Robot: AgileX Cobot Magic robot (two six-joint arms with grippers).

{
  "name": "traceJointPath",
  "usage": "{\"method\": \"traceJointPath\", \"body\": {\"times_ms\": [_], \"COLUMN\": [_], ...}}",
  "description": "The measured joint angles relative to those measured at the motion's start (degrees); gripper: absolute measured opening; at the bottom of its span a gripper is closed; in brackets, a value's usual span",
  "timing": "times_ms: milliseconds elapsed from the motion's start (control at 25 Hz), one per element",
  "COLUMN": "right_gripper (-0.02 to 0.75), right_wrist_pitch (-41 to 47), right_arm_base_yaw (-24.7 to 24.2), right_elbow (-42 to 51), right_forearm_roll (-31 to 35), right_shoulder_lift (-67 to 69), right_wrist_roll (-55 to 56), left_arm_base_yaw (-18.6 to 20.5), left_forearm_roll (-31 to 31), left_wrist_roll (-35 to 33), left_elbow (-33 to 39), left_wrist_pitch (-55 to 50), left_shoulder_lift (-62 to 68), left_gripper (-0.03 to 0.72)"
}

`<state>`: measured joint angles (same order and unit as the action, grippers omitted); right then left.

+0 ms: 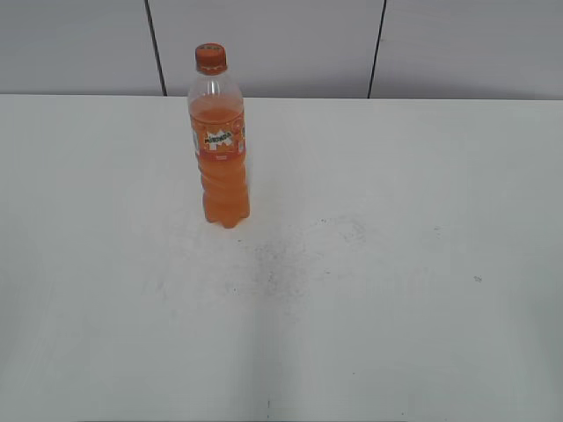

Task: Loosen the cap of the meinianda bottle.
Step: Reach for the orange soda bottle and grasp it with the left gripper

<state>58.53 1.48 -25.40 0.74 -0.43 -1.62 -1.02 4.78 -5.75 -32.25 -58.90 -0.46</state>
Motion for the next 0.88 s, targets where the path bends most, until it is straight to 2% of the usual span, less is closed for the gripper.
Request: {"method": "traceJointPath", "body": {"times_ms": [480,560,680,880], "right_gripper": [0.522,0.522,0.522,0.522], "right_wrist_pitch": [-0.2,-0.2,-0.2,-0.2], "right_arm_base_yaw": [0.0,0.0,0.0,0.0], "right_elbow": [0.4,0.4,0.4,0.4], "right_forearm_roll": [0.0,0.0,0.0,0.1], "right_shoulder_lift": [0.0,0.0,0.0,0.0], "right_wrist_roll": [0.0,0.0,0.0,0.0], "left_arm_base_yaw": [0.0,0.0,0.0,0.0], "left_forearm_roll": [0.9,2.4,4.7,11.0], "left_wrist_roll": [0.2,2.3,5.8,9.0], "left_elbow": [-0.1,-0.6,0.1,3.3], "left_wrist_pitch": [1.1,7.1,23.6,38.3], "left_shoulder_lift": [0.0,0.0,1.9,15.4], "left_gripper": [0.499,0.499,0.489,0.440]}}
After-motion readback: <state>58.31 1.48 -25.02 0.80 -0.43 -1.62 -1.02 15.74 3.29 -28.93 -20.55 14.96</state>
